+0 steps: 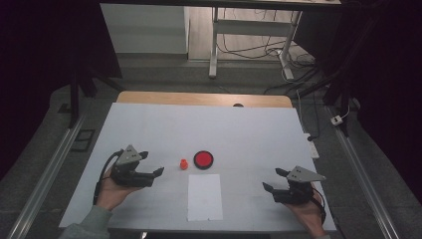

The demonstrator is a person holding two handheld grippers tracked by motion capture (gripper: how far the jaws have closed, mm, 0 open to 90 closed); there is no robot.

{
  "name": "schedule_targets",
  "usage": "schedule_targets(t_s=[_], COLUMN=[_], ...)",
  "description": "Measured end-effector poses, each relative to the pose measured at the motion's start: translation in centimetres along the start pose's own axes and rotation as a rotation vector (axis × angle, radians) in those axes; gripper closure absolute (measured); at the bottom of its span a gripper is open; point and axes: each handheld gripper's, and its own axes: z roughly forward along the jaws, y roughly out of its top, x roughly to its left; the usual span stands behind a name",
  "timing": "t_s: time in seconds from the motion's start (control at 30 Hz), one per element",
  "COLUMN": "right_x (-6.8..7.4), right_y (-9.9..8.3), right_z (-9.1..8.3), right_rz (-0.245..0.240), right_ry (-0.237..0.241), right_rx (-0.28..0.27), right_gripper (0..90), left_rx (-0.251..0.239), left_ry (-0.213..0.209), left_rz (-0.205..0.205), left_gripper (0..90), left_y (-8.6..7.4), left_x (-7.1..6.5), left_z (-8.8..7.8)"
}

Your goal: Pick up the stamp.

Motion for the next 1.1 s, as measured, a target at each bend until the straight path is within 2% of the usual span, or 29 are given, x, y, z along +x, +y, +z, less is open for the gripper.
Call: schedule_targets(t_s=[0.17, 0.63, 1.1], right_x=[0.1, 0.1, 0.2], right_y=[0.0, -0.1, -0.1], right_z=[0.0, 0.2, 0.4], right_rz=[-0.003, -0.007, -0.005], right_ry=[-0.002, -0.003, 0.007], right_rx=[0.009, 0.021, 0.023], right_gripper=[26.2, 26.7, 27.0], left_rx=[0.022, 0.058, 0.083], left_ry=[-0.001, -0.020, -0.042], left_rz=[0.021, 0.043, 0.050], left_gripper=[19.8, 21.3, 22.3], left_y=[0.6, 1.7, 2.7], left_x=[-0.1, -0.3, -0.6], left_z=[0.8, 2.9, 5.2])
